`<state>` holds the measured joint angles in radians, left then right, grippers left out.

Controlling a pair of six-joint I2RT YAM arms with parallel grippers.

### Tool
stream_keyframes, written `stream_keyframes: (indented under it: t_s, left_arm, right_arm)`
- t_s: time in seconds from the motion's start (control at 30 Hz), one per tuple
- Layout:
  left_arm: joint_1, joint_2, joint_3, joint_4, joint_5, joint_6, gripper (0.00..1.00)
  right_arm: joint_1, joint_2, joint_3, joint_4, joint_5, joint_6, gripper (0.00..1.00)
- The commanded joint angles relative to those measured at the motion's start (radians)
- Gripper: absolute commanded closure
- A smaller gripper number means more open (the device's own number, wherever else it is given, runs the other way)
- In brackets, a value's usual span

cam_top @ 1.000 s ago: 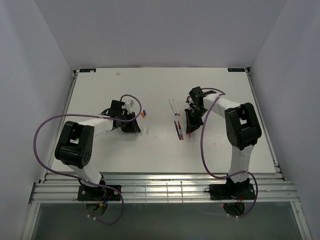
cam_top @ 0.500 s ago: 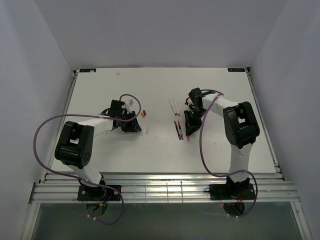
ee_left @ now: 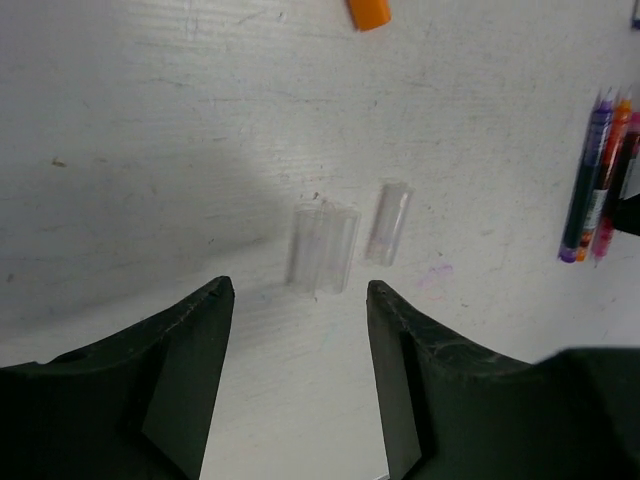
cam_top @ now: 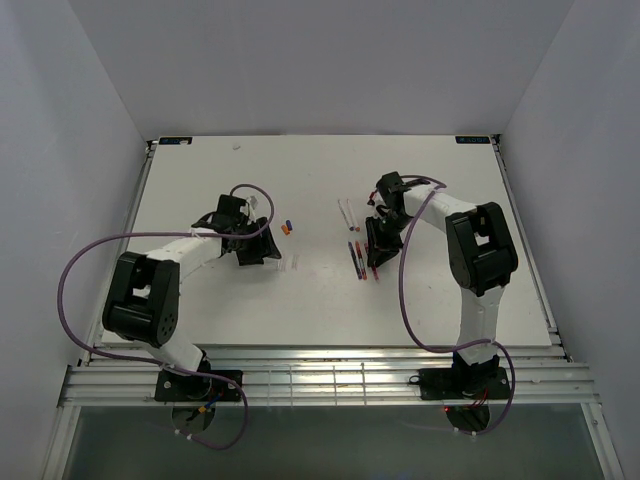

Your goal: Open the pen caps

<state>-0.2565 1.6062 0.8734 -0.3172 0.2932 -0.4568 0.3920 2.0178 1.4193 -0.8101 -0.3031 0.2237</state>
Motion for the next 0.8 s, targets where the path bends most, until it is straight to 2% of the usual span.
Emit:
stream_keyframes:
  t_s: [0.0, 0.03, 0.07, 0.1, 0.3, 0.4, 0.43, 0.53, 0.63, 0.67, 0.77]
  left_arm:
    - [0.006, -0.074, 0.102, -0.101, -0.054, -0.072, 0.34]
    - [0.007, -0.078, 0.116, -0.137, -0.060, -0.095, 0.33]
    - [0.007, -0.084, 0.127, -0.154, -0.075, -0.106, 0.22]
    - [0.007, -0.103, 0.147, -0.186, -0.084, -0.118, 0.02]
    - [0.007, -0.190, 0.188, -0.227, -0.014, -0.152, 0.02]
    - [0.008, -0.226, 0.188, -0.318, -0.057, -0.254, 0.02]
    - [0.008, -0.253, 0.171, -0.319, -0.031, -0.270, 0.02]
    - [0.011, -0.298, 0.130, -0.257, 0.123, -0.292, 0.02]
    - [0.016, -0.328, 0.121, -0.260, 0.179, -0.335, 0.02]
    - [0.016, -0.328, 0.119, -0.272, 0.182, -0.339, 0.02]
    - [0.031, -0.328, 0.124, -0.330, 0.208, -0.339, 0.02]
  right_arm:
    - [-0.005, -0.059, 0.027, -0.009, -0.025, -0.011, 0.68]
    - [-0.005, -0.068, 0.026, -0.008, -0.027, -0.006, 0.68]
    - [-0.005, -0.089, 0.024, -0.009, -0.027, -0.003, 0.68]
    - [-0.005, -0.102, 0.020, -0.008, -0.027, -0.001, 0.68]
    - [0.001, -0.232, 0.001, -0.009, 0.048, -0.003, 0.67]
    - [0.007, -0.306, -0.013, -0.014, 0.096, -0.004, 0.65]
    - [0.008, -0.324, -0.019, -0.015, 0.110, -0.003, 0.65]
    - [0.024, -0.434, -0.039, 0.003, 0.177, -0.012, 0.61]
    - [0.024, -0.493, -0.094, 0.022, 0.225, -0.015, 0.55]
    - [0.022, -0.520, -0.117, 0.026, 0.242, -0.014, 0.48]
    - [0.002, -0.586, -0.151, 0.032, 0.260, 0.025, 0.43]
